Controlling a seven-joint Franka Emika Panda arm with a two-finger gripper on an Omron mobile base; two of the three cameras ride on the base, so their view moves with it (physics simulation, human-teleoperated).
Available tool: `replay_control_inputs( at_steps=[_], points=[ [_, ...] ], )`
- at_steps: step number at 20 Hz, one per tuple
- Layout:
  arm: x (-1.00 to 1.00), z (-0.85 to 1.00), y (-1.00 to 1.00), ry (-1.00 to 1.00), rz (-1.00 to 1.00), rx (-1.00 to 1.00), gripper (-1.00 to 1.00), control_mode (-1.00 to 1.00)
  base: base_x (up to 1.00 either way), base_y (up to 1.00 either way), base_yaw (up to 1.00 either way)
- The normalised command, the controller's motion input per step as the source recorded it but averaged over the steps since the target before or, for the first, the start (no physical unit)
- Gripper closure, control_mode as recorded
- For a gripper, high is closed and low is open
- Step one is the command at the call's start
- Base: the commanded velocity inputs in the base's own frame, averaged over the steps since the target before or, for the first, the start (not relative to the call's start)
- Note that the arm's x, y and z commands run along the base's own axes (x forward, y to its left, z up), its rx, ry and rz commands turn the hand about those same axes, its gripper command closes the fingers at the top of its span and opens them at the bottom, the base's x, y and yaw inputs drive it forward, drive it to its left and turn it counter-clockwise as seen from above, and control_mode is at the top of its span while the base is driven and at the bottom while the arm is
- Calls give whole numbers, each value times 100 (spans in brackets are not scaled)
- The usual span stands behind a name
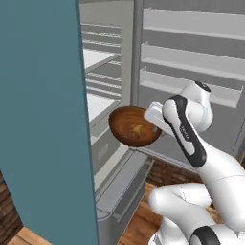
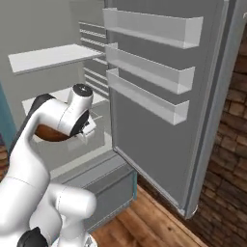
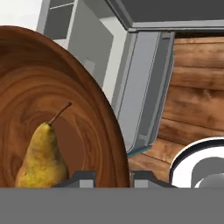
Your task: Move the mug from next to the sink to the open cabinet. Then, move the bowl with the pear to the fridge to clear the area for faucet cleaning.
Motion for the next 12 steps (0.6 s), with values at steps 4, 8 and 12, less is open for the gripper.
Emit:
replay_control_inputs(
  at_steps=[4, 8, 12],
  points=[
    [0, 0, 0, 0, 0, 0, 100, 100, 95, -41, 44],
    [0, 0, 0, 0, 0, 0, 100, 100, 68, 0, 43],
    [0, 0, 0, 0, 0, 0, 100, 100, 37, -1, 36]
  ],
)
